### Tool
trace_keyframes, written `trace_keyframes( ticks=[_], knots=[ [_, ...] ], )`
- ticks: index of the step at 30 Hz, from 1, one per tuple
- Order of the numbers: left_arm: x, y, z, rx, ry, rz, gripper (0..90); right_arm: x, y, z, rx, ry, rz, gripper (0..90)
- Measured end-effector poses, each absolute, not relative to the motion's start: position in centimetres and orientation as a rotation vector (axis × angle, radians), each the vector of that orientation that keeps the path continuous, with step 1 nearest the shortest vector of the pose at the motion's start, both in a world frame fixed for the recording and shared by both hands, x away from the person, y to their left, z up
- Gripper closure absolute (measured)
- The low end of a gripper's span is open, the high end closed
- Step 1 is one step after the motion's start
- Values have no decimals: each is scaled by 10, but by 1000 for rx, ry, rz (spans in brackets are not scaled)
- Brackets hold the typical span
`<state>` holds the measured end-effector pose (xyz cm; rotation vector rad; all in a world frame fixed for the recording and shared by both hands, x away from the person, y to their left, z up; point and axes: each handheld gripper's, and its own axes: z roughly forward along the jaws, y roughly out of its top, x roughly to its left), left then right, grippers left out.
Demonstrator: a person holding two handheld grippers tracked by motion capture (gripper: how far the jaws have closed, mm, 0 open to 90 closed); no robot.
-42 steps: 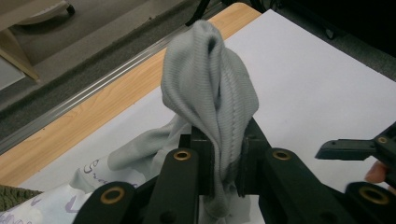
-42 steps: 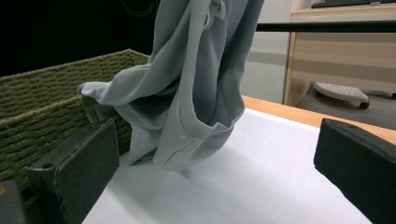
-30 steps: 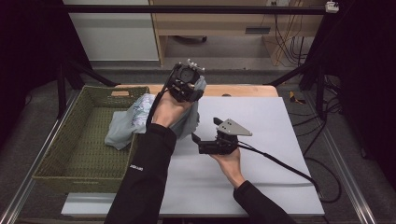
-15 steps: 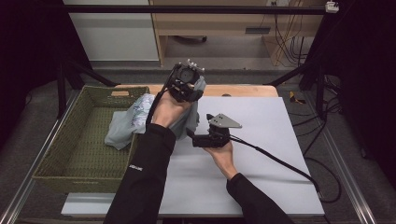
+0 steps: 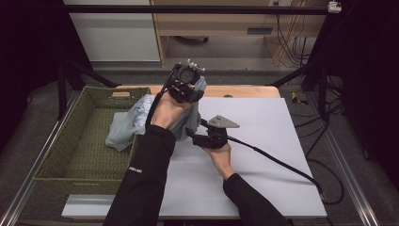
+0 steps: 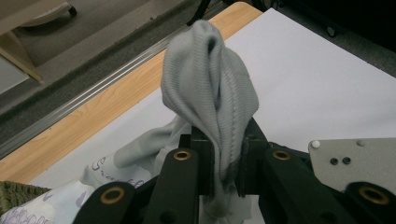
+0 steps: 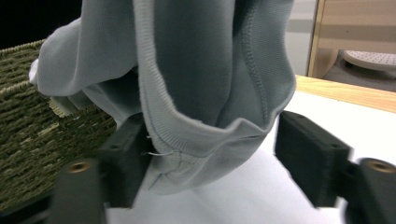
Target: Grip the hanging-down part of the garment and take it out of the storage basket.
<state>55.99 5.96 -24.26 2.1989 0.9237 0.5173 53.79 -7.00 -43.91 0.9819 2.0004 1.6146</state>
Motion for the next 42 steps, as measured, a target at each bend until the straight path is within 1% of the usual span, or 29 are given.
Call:
trace_keyframes(
  ticks=[1,3,6,7,8,9,12,20,32,37,39,42],
  knots=[
    [560,59,-243,2193,925,515,793,538,-69,-439,941,2006,1598,442],
    [560,58,-244,2197,926,513,793,537,-67,-438,950,2015,1603,536],
    [560,57,-244,2195,922,513,793,535,-65,-436,934,2020,1611,716],
    [560,56,-244,2196,921,513,793,535,-65,-436,934,2020,1611,716],
    [560,57,-244,2214,912,516,793,533,-64,-434,950,2008,1604,823],
    [560,56,-244,2201,920,514,793,532,-65,-433,953,2018,1598,838],
    [559,58,-244,2192,922,516,793,531,-66,-431,954,2028,1590,852],
    [558,59,-242,2184,925,518,793,522,-75,-422,925,2003,1554,858],
    [557,56,-241,2211,904,522,794,505,-112,-412,909,1950,1569,862],
    [555,57,-239,2218,897,524,794,495,-127,-402,898,1916,1570,864],
    [554,55,-240,2191,906,520,794,490,-137,-394,887,1897,1557,864],
    [554,56,-237,2220,885,523,794,487,-146,-387,872,1879,1545,864]
  ],
)
